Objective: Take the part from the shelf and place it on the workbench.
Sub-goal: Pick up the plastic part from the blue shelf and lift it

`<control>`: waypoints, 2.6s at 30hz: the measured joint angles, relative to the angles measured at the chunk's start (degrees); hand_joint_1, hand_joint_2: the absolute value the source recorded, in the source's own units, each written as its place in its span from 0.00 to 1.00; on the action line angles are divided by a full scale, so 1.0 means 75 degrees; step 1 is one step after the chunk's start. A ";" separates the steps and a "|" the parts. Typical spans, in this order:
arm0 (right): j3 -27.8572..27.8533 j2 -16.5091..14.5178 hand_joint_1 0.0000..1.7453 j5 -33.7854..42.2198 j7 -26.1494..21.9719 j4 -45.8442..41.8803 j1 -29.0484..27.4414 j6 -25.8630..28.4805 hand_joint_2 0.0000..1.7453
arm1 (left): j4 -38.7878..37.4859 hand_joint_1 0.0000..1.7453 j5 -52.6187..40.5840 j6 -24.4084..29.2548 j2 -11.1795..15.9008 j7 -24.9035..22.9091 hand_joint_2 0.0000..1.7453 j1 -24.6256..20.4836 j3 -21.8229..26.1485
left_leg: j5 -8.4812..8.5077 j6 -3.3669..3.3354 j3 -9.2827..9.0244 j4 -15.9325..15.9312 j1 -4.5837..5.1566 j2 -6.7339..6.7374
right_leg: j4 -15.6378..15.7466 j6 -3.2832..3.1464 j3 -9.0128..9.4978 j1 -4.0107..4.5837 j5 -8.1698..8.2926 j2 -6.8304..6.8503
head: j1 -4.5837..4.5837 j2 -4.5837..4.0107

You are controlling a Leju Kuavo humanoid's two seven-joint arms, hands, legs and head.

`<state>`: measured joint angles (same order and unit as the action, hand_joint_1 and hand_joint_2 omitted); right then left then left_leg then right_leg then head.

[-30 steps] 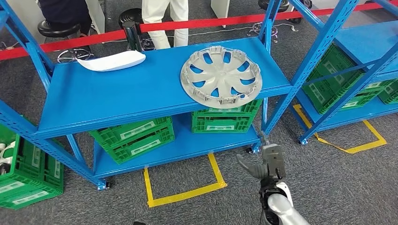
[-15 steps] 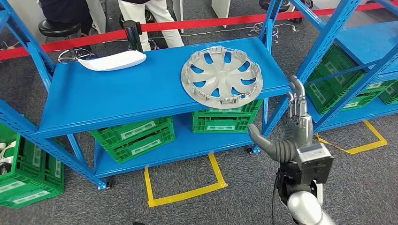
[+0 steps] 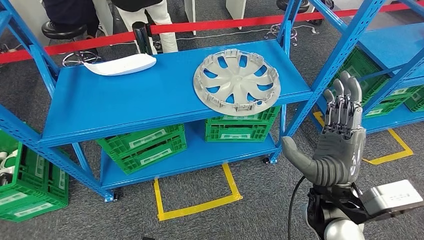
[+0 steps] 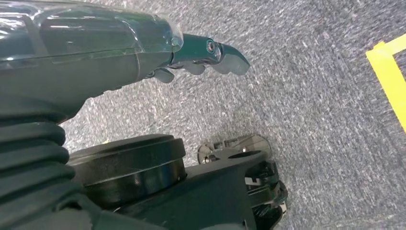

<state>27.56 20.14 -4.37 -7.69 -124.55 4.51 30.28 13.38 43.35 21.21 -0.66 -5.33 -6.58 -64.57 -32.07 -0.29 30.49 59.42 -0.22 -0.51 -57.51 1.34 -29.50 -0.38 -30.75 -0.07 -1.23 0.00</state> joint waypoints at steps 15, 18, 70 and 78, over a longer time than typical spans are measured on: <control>0.0026 0.0014 0.00 0.0125 -0.0062 -0.0031 -0.0071 -0.0127 1.00 | 0.0000 0.00 0.0047 -0.0097 0.0001 0.0125 0.00 -0.0001 0.0012 | 0.0001 0.0001 0.0002 0.0000 -0.0002 0.0015 | -0.0001 0.0002 0.0000 0.0000 -0.0002 0.0003 | 0.0001 0.0000; 0.0045 0.0014 0.00 0.0125 -0.0062 -0.0031 -0.0070 -0.0143 1.00 | 0.0000 0.00 0.0033 -0.0100 0.0001 0.0125 0.00 -0.0001 0.0012 | 0.0001 0.0001 0.0002 0.0000 -0.0001 0.0020 | -0.0001 0.0002 0.0000 0.0000 -0.0002 0.0002 | 0.0001 0.0000; 0.0125 0.0023 0.00 0.0125 -0.0082 -0.0060 -0.0154 -0.0194 1.00 | -0.0004 0.00 -0.0022 -0.0123 0.0017 0.0114 0.00 -0.0008 0.0012 | 0.0092 -0.0133 -0.0176 -0.0250 -0.0044 -0.0003 | -0.1556 0.0237 -0.1057 -0.0104 -0.0148 0.0007 | -0.0045 0.0000; 0.0127 0.0017 0.00 0.0130 -0.0085 -0.0051 -0.0173 -0.0197 1.00 | -0.0009 0.00 -0.0032 -0.0167 0.0026 0.0104 0.00 -0.0038 0.0015 | -0.0183 0.0220 -0.0126 -0.0034 -0.0034 0.0009 | -0.0100 -0.0071 -0.0465 -0.0115 0.0301 -0.0015 | 0.0085 0.0000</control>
<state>28.52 20.26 -3.40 -8.33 -124.93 3.22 28.80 13.31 43.11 19.96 -0.46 -4.55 -6.87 -64.46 -33.45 1.36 29.55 59.16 -0.48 -0.44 -58.26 0.80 -32.99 -1.24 -28.49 -0.19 -0.60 0.00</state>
